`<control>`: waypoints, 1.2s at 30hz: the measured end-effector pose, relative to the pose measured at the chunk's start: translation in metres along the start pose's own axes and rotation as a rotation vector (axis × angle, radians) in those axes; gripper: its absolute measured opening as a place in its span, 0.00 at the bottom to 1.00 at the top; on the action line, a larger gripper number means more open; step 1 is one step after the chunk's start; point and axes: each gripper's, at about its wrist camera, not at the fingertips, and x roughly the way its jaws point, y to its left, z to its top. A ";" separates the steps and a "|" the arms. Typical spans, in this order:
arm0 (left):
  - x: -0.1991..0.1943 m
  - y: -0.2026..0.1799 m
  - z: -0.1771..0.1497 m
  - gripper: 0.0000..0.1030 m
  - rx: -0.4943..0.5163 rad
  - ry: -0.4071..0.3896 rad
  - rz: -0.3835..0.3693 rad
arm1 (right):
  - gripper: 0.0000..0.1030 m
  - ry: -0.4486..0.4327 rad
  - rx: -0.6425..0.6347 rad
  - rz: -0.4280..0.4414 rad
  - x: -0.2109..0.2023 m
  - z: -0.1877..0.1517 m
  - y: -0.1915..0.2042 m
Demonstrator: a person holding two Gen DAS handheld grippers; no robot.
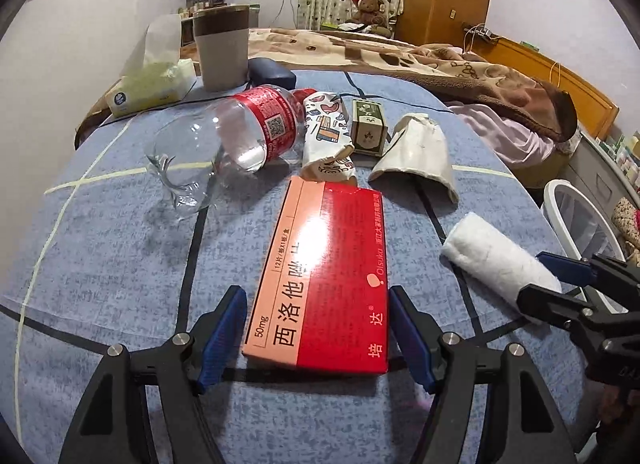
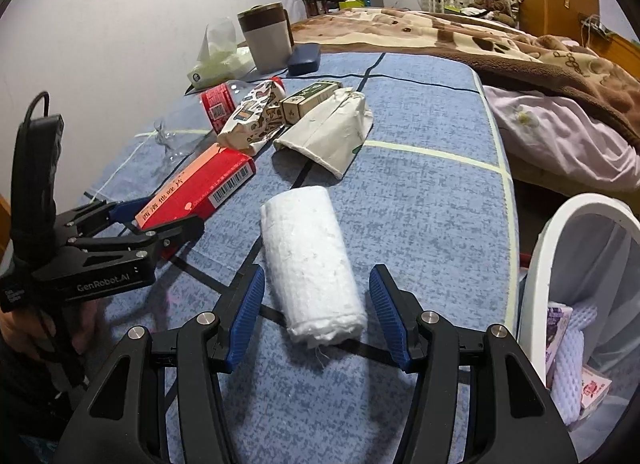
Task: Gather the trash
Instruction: 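Grasp the red medicine box with the left tool while the right tool holds the tissue roll, then carry the red box and tissue roll over the white bin with both tools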
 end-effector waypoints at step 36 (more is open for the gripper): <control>-0.062 -0.055 0.005 0.63 0.034 -0.100 -0.139 | 0.27 -0.156 0.112 -0.130 -0.074 -0.011 -0.025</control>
